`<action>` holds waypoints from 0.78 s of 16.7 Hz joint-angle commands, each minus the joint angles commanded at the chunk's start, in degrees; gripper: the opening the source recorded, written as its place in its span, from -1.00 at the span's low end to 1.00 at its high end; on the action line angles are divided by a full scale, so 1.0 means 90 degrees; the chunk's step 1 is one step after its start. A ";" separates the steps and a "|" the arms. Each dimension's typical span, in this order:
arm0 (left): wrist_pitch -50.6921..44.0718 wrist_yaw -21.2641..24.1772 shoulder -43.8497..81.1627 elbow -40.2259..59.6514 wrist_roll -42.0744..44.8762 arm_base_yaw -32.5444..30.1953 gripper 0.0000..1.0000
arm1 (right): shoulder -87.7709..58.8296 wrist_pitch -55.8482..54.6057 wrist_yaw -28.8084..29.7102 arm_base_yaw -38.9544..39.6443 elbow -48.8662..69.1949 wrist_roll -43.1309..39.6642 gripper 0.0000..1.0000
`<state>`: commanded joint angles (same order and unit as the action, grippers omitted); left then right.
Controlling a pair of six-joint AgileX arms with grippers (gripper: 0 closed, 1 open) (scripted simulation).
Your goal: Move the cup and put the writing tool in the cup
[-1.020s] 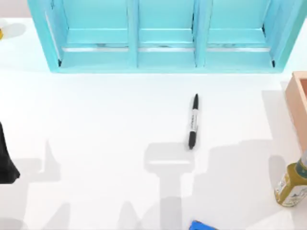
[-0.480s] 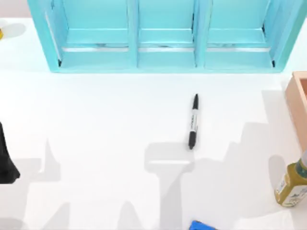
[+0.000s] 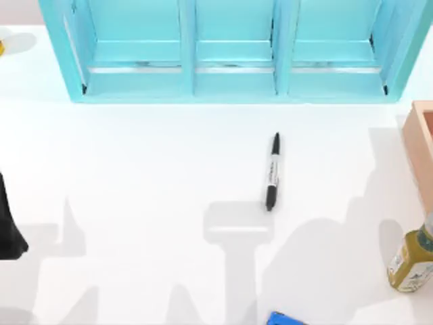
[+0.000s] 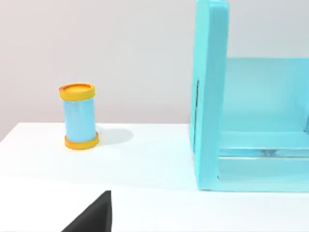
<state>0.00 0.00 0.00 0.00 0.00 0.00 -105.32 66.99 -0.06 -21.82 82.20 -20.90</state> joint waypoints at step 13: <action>0.0000 0.0000 0.0000 0.0000 0.0000 0.0000 1.00 | -0.0367 -0.1595 0.0001 0.0001 -0.1227 0.0007 0.85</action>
<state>0.00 0.00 0.00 0.00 0.00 0.00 -108.62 52.63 -0.05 -21.81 71.16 -20.84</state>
